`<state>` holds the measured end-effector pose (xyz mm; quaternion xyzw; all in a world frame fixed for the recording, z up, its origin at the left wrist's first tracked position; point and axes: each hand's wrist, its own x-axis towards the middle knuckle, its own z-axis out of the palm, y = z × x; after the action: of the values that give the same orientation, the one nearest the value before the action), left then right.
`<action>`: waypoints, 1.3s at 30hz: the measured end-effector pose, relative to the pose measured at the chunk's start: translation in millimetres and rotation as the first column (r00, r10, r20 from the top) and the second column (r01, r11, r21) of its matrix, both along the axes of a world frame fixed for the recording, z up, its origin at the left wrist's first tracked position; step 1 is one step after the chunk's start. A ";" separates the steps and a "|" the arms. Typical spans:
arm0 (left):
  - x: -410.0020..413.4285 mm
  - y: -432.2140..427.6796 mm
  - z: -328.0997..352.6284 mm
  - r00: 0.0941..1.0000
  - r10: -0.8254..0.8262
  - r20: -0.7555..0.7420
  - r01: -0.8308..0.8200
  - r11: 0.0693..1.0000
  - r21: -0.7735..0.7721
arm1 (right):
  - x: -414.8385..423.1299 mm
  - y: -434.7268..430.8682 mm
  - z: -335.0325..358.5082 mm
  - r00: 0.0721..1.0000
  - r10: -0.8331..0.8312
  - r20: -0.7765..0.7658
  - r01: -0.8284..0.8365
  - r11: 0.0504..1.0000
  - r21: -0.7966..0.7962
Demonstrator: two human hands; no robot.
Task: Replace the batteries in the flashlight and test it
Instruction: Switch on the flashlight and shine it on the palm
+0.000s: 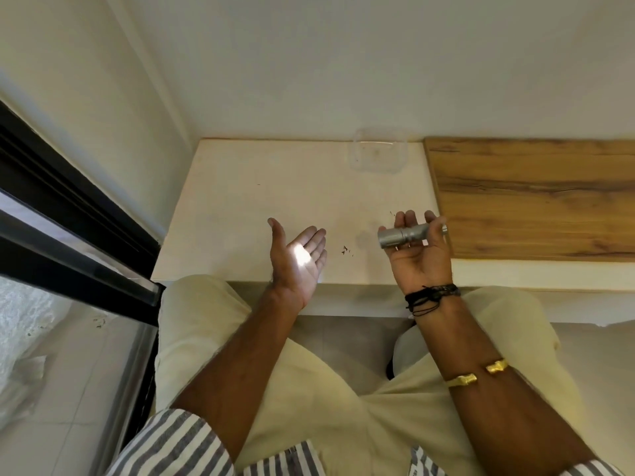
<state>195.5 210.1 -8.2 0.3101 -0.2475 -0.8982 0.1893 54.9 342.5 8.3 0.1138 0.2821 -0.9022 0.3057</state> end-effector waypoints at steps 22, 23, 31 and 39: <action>-1.0 1.6 -4.1 0.999 -0.043 0.020 0.044 0.998 -0.033 | 8.2 4.2 4.8 0.994 0.090 0.063 -0.080 0.985 -0.153; -2.4 2.1 -3.7 0.997 -0.046 0.065 0.051 0.996 -0.071 | 8.2 4.3 4.0 0.994 0.097 0.057 -0.088 0.986 -0.143; -3.2 24.7 -5.7 0.865 0.191 0.465 0.381 0.354 -0.854 | 7.0 -3.6 -4.9 0.976 0.167 -0.140 -0.127 0.959 0.255; -6.4 24.4 -8.8 0.900 0.135 0.415 0.388 0.186 -0.903 | 23.2 -14.9 -7.5 0.811 0.404 -0.423 -0.025 0.747 0.665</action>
<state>189.2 234.5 -17.0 0.2749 -0.8172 -0.4616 0.2088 78.1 327.7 0.9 -0.0855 0.6536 -0.7044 0.2632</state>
